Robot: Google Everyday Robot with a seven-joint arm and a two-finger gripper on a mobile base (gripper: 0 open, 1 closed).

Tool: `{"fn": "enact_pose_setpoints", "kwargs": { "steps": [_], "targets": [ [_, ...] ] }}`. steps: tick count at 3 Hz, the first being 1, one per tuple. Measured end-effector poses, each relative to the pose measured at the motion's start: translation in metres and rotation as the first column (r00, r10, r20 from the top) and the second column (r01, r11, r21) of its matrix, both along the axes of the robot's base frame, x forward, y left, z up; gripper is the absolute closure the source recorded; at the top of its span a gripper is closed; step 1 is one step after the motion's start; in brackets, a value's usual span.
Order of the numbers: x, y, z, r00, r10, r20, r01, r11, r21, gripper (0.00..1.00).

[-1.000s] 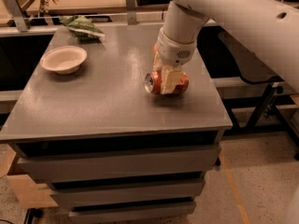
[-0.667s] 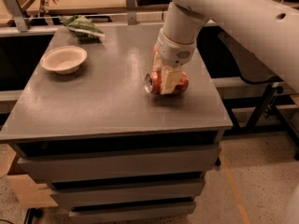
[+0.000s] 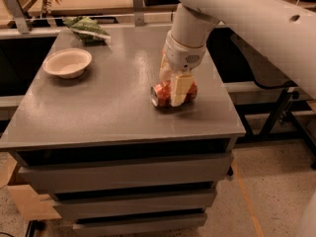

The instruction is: Knock coke can over

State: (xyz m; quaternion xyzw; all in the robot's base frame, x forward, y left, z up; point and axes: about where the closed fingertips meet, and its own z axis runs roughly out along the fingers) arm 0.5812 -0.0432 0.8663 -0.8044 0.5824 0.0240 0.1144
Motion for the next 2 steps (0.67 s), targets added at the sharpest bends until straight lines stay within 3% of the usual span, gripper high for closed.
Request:
{"fn": "enact_pose_setpoints", "kwargs": {
  "steps": [1,2],
  "targets": [
    [-0.001,-0.007,0.009,0.9998,-0.012,0.019,0.011,1.0,0.021,0.0],
    [-0.002,-0.035,0.028,0.9975,-0.059,0.038,0.057,0.997,0.059,0.0]
  ]
}}
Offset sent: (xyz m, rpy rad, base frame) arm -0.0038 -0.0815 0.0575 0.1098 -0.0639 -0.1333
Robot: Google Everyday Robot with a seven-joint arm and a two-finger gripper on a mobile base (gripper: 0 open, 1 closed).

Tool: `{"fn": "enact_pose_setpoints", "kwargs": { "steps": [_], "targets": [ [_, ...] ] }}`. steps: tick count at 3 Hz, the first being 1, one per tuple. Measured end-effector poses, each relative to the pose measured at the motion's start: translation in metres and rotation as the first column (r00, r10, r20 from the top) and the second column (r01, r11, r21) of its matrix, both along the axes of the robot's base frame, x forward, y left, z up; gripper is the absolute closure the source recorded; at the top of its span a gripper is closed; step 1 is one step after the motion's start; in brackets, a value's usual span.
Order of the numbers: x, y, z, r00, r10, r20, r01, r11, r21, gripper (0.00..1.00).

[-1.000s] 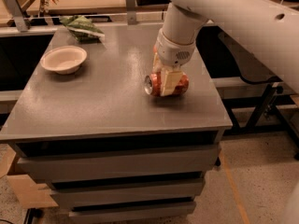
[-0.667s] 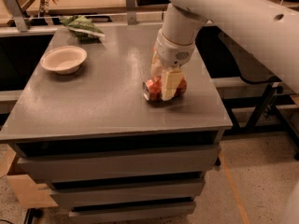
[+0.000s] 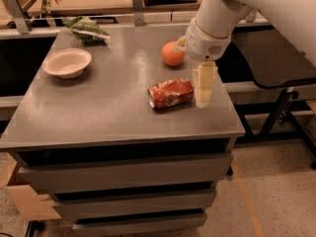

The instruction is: Knock coke can over

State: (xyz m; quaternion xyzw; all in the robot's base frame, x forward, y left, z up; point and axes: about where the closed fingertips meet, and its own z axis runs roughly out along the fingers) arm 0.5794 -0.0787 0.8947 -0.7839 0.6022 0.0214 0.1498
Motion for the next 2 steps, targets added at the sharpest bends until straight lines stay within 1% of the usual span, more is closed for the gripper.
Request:
{"fn": "enact_pose_setpoints", "kwargs": {
  "steps": [1,2],
  "targets": [
    [-0.002,-0.046,0.02,0.9968,-0.076,0.024,0.075,0.996,0.054,0.0],
    [-0.003,-0.09,0.025,0.9885,-0.15,0.02,0.147,0.984,0.098,0.0]
  ]
}}
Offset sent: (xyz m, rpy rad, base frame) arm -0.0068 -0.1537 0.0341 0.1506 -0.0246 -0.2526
